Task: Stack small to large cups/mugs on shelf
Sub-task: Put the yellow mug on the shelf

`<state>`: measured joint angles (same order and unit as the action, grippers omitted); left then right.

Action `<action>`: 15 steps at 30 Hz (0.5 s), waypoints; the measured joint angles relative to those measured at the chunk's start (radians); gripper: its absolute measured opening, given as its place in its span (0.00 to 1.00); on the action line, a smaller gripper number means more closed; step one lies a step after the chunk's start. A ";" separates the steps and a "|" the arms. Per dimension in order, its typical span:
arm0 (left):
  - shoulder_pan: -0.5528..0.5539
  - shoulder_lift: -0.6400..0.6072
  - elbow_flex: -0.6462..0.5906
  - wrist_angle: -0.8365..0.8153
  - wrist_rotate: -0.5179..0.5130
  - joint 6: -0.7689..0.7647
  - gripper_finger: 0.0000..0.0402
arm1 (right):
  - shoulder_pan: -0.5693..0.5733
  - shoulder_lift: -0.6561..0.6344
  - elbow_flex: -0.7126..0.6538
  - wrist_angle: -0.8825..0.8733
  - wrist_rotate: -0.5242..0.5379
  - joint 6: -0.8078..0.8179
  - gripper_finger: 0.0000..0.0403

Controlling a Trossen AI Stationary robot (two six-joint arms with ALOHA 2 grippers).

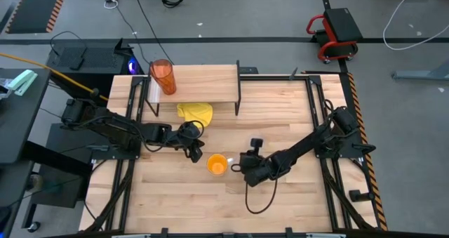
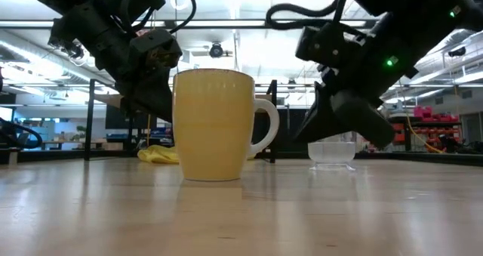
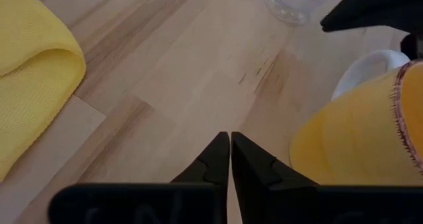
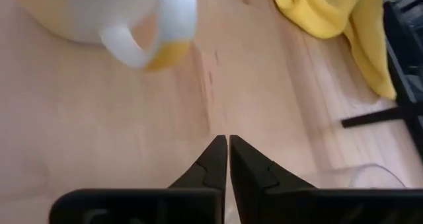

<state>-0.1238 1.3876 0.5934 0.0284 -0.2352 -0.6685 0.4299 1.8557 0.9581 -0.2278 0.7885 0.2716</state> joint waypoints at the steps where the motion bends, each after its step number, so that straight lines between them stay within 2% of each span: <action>1: 0.000 0.000 0.000 0.000 0.000 0.000 0.06 | -0.004 0.000 0.000 -0.016 0.008 0.005 0.05; 15: 0.000 0.000 0.000 0.000 0.000 0.000 0.04 | -0.095 0.000 0.000 -0.074 0.025 0.014 0.03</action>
<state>-0.1238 1.3876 0.5934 0.0288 -0.2352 -0.6682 0.3347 1.8557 0.9581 -0.3020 0.8135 0.2859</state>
